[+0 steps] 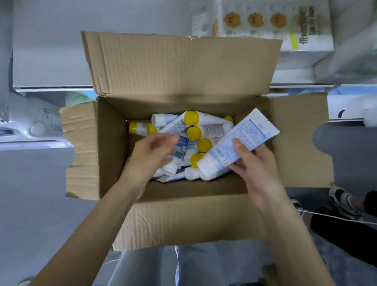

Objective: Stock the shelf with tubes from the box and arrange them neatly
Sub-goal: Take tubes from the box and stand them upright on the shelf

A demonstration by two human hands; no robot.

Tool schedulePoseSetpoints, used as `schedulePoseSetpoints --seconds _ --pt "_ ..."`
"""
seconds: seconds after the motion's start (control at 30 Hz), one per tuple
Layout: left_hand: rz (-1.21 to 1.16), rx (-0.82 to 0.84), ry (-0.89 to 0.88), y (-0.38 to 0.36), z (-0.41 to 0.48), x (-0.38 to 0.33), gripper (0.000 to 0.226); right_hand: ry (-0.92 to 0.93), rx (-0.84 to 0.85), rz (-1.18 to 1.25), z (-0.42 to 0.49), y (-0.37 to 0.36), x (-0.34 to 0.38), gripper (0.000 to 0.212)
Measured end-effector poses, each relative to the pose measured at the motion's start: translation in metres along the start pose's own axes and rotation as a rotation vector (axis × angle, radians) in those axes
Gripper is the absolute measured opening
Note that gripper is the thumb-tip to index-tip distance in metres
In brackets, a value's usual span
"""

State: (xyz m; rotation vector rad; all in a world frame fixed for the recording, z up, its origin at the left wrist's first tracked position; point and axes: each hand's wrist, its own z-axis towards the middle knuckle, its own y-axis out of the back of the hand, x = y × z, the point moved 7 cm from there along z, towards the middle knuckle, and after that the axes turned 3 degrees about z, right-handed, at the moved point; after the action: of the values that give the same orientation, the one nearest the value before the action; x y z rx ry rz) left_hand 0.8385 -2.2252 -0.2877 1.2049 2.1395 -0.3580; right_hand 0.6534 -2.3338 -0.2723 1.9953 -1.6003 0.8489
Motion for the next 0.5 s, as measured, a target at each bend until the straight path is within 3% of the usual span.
schedulePoseSetpoints --seconds 0.2,0.5 --pt "0.139 -0.151 -0.083 -0.020 0.069 -0.001 0.072 -0.032 -0.059 -0.065 0.009 0.024 -0.008 0.015" --pt "0.185 -0.260 -0.078 -0.047 0.106 0.004 0.056 -0.003 -0.149 -0.083 0.020 0.041 -0.030 0.010"
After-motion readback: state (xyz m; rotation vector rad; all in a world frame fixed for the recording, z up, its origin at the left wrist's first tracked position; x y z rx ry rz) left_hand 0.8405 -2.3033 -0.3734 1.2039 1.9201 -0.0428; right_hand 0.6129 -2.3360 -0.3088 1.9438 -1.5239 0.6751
